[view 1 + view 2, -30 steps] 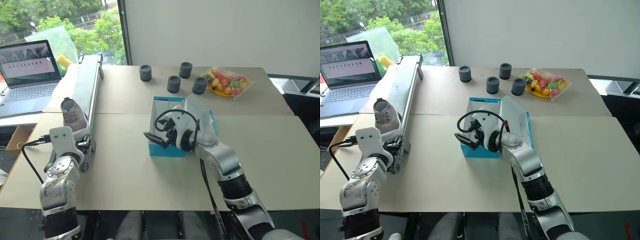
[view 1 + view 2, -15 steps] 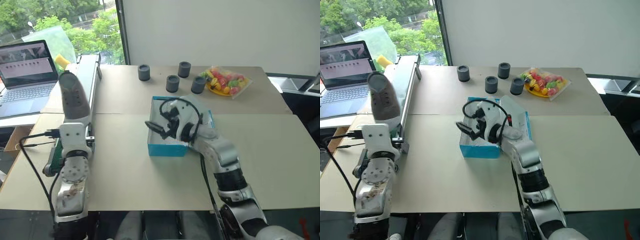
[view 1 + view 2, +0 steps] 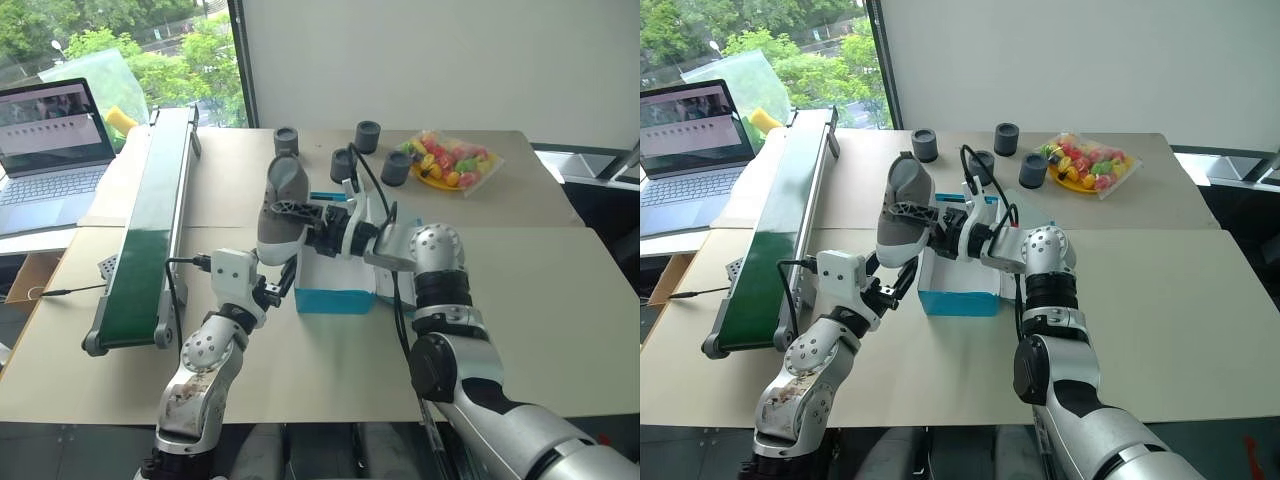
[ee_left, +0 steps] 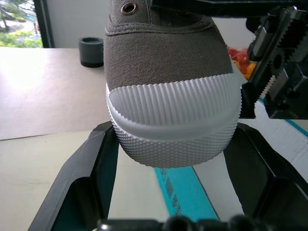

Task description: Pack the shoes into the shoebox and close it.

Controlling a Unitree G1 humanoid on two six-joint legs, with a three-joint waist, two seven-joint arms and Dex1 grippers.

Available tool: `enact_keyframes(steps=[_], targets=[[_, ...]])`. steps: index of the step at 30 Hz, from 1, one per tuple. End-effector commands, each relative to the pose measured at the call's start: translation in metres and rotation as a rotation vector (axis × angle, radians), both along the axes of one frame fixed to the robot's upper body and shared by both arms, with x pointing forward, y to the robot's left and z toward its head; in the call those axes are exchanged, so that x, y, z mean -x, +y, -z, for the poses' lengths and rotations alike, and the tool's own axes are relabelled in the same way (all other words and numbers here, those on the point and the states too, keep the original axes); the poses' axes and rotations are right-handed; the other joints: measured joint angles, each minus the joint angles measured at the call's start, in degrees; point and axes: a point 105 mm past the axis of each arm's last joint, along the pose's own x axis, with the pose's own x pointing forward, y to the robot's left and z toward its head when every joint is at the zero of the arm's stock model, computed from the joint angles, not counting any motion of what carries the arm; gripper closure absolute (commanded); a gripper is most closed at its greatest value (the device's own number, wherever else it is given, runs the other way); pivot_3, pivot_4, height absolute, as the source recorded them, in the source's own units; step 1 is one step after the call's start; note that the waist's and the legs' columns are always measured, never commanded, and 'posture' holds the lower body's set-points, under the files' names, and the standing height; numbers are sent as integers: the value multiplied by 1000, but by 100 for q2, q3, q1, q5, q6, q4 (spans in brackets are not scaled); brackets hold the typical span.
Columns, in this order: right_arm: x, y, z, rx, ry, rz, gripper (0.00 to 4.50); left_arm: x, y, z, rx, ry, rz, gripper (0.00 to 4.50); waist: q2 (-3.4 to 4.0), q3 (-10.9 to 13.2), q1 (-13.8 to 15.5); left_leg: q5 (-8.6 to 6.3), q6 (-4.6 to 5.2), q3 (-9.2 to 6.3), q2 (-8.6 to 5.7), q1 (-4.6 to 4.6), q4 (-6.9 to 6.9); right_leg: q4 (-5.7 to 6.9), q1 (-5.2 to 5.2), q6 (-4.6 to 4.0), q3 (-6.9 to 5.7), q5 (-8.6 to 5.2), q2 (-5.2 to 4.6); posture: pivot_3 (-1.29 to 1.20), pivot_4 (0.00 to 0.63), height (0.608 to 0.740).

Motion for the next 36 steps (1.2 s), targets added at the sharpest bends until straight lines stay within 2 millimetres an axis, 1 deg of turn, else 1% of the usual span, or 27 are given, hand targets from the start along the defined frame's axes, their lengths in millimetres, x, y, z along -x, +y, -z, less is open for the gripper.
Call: enact_keyframes(steps=[1, 3, 7, 8, 9, 10, 12, 13, 16, 17, 19, 20, 24, 26, 28, 29, 30, 32, 35, 36], targets=[[-14, -10, -12, -49, -9, 81, 0, 7, -5, -19, 20, -57, 41, 1508, 0, 0, -29, 0, 0, 2, -1, 2, 0, 0, 3, 0, 0, 0, 2, 0, 150, 731], [-20, -17, -12, -46, -10, 113, 0, 7, -4, -17, 15, -49, 37, 1508, 0, 0, -46, 0, 0, 10, -1, 3, 0, -3, 5, 0, 0, 0, 4, 0, 150, 731], [-23, -22, -12, -24, -30, 133, 0, 6, -2, -16, 9, -44, 28, 1508, 0, 0, -53, 0, 0, 28, 0, 0, 1, -1, 5, 1, 0, 0, 4, 0, 150, 731], [-24, -25, -12, -19, -33, 141, 498, 6, -1, -17, 5, -47, 21, 1517, 0, 0, -57, 0, 0, 29, 1, 0, 0, -1, 5, 1, 0, 0, 4, 0, 150, 731], [-25, -27, -12, -15, -36, 148, 668, 5, 0, -17, 3, -48, 14, 1517, 0, 0, -66, 0, 0, 29, 2, 0, 0, -1, 5, 1, 0, 0, 4, 0, 150, 731], [-26, -28, -12, -14, -37, 154, 964, 5, 1, -16, 1, -48, 11, 1517, 0, 0, -69, 0, 0, 29, 2, 0, 0, -1, 5, 1, 1, 0, 4, 0, 150, 731], [-25, -30, -13, -12, -44, 158, 1782, 4, 1, -16, -10, -51, 10, 1517, 0, 0, -70, 0, 0, 30, 3, 0, 0, -2, 5, 1, 1, 0, 4, 0, 150, 731], [-25, -30, -14, -12, -46, 157, 1963, 4, 1, -16, -9, -51, 9, 1517, 0, 0, -72, 0, 0, 30, 3, 0, 0, -3, 4, 1, 1, 0, 4, 0, 150, 731], [-23, -29, -17, -16, -52, 148, 2957, 3, 2, -15, -13, -47, 3, 1517, 0, 0, -66, 0, 0, 30, 3, 1, 1, -3, 5, 1, 2, 0, 4, 0, 150, 731], [-21, -27, -19, -21, -56, 137, 3371, 3, 3, -14, -16, -45, 1, 1517, 0, 0, -66, 0, 0, 30, 3, 0, 1, -3, 5, 1, 1, 0, 4, 0, 150, 731], [-17, -23, -23, -33, -61, 116, 3883, 3, 3, -13, -21, -43, 0, 1517, 0, 0, -67, 0, 0, 29, 3, 0, 1, -1, 5, 1, 1, 0, 4, 0, 150, 731], [-15, -21, -26, -45, -62, 105, 4062, 2, 3, -13, -24, -41, 0, 1517, 0, 0, -68, 0, 0, 29, 4, -1, 1, -1, 4, 1, 1, 0, 4, 0, 150, 731], [-4, -12, -36, -87, -69, 67, 4062, 1, 1, -9, -58, -31, 3, 1517, 0, 0, -64, 0, 0, 25, 5, -1, 0, -1, 4, 1, 1, 0, 4, 0, 150, 731], [-2, -10, -39, -101, -66, 70, 4062, 1, 0, -9, -71, -40, 9, 1517, 0, 0, -64, 0, 0, 21, 4, -1, 1, -1, 5, 1, 1, 0, 4, 0, 150, 731], [-3, -11, -43, -121, -64, 93, 4071, 2, -2, -9, -95, -52, 24, 738, 0, 0, -65, 0, 0, 16, 4, 0, 1, -1, 4, 1, 1, 0, 4, 0, 150, 731], [-4, -12, -45, -128, -63, 112, 4071, 2, -2, -8, -110, -53, 25, 549, 0, 0, -70, 0, 0, 16, 5, 0, 1, 0, 3, 1, 1, 0, 4, 0, 150, 731], [-6, -14, -47, -130, -63, 133, 4071, 2, -3, -7, -122, -52, 27, 100, 1, 0, -83, 0, 0, 15, 5, 0, 0, 1, 2, 1, 2, 0, 5, 0, 150, 731], [-13, -21, -49, -107, -70, 197, 4071, 2, -4, -7, -129, -55, 34, 30, 1, 0, -71, 0, 0, 12, 5, 0, 0, 2, 1, 1, 5, 0, 8, 0, 150, 731], [-37, -49, -53, 21, -115, 396, 4071, 5, -4, -8, -148, -63, 42, 30, 2, 1, -25, 0, 0, 15, 3, 0, 1, -1, 3, 1, 4, 0, 8, 0, 150, 731], [-41, -56, -54, 52, -125, 435, 4071, 5, -5, -8, -156, -64, 44, 30, 3, 2, -14, 1, 0, 17, 2, -1, 3, -5, 4, 1, 3, -1, 7, 0, 150, 731]])
